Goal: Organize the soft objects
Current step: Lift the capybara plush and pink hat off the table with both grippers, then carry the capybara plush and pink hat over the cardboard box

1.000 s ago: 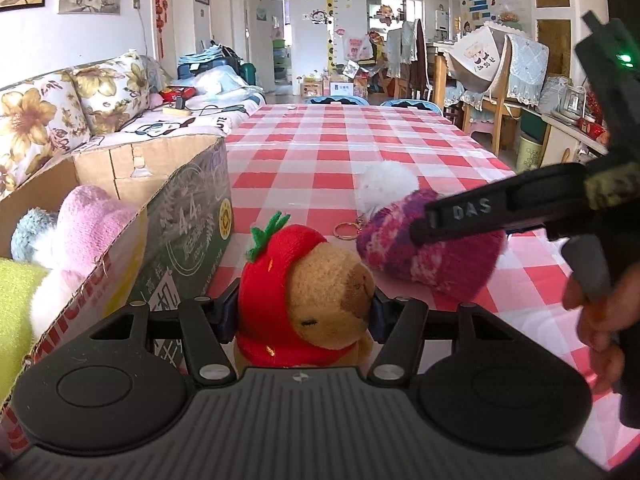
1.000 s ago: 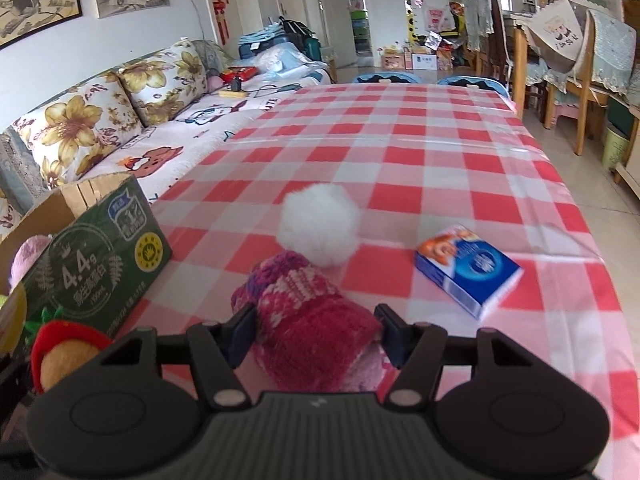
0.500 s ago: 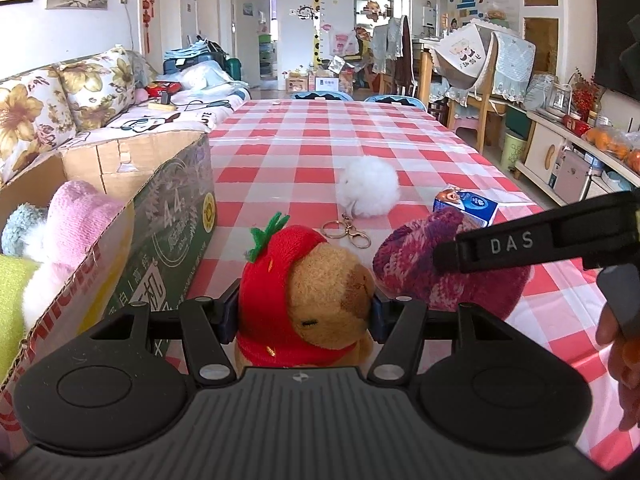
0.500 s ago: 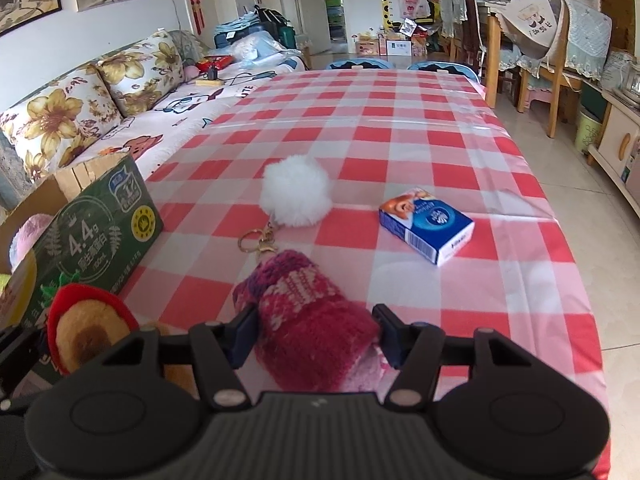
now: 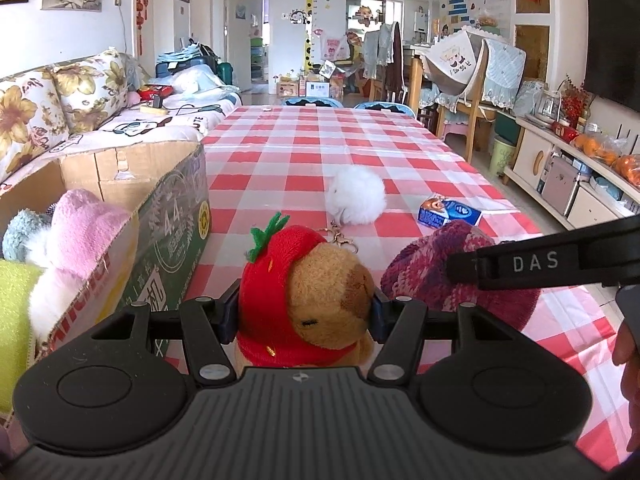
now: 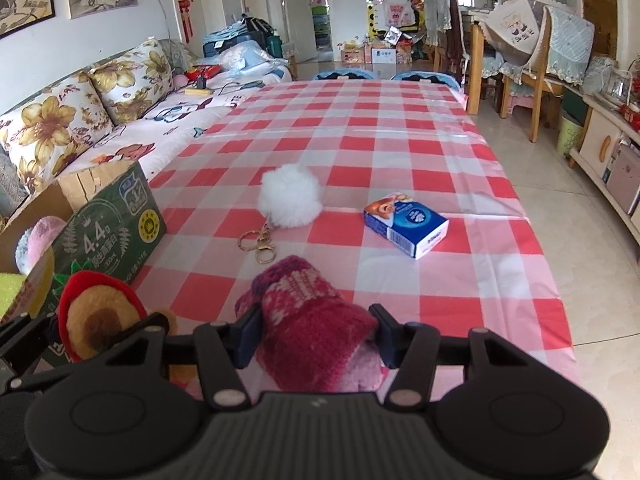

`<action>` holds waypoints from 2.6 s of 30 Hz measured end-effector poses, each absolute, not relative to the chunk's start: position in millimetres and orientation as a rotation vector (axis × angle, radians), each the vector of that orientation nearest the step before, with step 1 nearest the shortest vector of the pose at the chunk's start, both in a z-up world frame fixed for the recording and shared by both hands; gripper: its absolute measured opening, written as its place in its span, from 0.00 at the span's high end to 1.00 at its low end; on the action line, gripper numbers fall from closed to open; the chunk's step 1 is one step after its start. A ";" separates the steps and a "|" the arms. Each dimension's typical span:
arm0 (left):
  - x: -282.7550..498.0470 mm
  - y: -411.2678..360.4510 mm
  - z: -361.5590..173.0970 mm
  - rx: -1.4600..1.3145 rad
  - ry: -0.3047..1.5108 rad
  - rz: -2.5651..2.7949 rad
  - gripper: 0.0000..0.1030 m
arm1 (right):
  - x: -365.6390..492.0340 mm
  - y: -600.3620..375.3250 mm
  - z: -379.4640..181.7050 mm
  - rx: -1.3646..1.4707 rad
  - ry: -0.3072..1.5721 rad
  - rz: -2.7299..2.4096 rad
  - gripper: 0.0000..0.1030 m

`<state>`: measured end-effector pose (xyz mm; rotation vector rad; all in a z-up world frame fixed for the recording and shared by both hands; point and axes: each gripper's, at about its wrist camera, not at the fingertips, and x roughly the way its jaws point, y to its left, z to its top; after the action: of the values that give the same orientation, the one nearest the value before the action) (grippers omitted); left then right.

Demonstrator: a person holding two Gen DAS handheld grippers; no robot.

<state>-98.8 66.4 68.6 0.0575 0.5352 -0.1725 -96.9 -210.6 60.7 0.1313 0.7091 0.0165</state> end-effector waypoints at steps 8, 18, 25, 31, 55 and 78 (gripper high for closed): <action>-100.8 66.0 77.2 0.040 0.508 -0.191 0.30 | -109.7 -213.2 74.4 0.155 0.661 -0.015 0.46; -104.1 72.3 91.8 0.028 0.466 -0.215 0.30 | -124.6 -210.2 92.6 0.207 0.587 -0.015 0.46; -108.9 78.6 101.0 0.020 0.439 -0.232 0.30 | -132.8 -201.2 105.3 0.235 0.539 0.003 0.46; -115.2 82.5 107.9 0.022 0.409 -0.235 0.30 | -137.0 -190.7 116.1 0.263 0.499 0.033 0.46; -119.5 108.5 123.5 -0.049 0.345 -0.139 0.29 | -130.5 -136.2 140.6 0.329 0.418 0.177 0.46; -109.5 147.9 131.1 -0.182 0.371 0.080 0.29 | -100.3 -62.0 135.2 0.443 0.480 0.381 0.46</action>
<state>-109.5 147.9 131.1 -0.1819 0.3705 0.0803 -100.3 -62.0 135.2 0.4434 0.4796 0.3812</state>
